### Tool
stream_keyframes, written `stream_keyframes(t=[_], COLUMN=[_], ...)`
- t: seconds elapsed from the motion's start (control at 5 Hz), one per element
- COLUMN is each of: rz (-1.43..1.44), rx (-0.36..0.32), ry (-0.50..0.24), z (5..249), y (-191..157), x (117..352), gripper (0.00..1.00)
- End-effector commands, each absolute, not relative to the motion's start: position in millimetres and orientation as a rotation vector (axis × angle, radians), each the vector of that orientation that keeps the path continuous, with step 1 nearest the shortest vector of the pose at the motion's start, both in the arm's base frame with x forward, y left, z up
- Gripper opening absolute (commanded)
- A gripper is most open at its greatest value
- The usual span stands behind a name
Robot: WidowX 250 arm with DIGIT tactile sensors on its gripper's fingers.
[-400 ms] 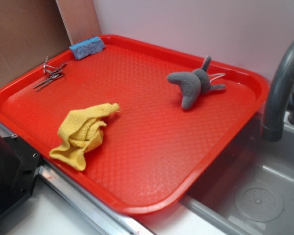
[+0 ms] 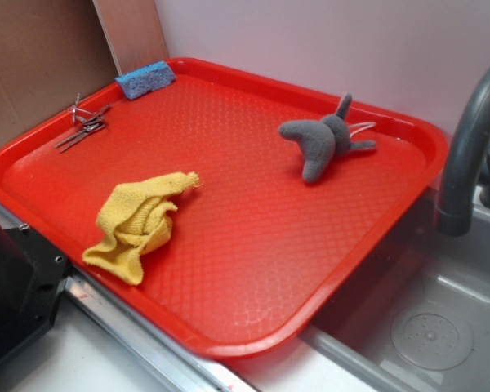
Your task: Grab the silver keys.
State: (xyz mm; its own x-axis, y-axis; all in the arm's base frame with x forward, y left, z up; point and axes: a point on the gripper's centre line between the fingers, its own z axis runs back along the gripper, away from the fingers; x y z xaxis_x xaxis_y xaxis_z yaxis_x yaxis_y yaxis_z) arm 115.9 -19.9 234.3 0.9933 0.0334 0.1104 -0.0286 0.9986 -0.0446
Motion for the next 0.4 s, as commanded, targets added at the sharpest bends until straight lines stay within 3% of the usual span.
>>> stream_keyframes(t=[0.0, 0.2], rz=[0.353, 0.528], rx=[0.013, 0.029], ry=[-0.18, -0.241], z=[170, 140], y=[57, 86], x=[162, 179], gripper=[1.0, 1.0])
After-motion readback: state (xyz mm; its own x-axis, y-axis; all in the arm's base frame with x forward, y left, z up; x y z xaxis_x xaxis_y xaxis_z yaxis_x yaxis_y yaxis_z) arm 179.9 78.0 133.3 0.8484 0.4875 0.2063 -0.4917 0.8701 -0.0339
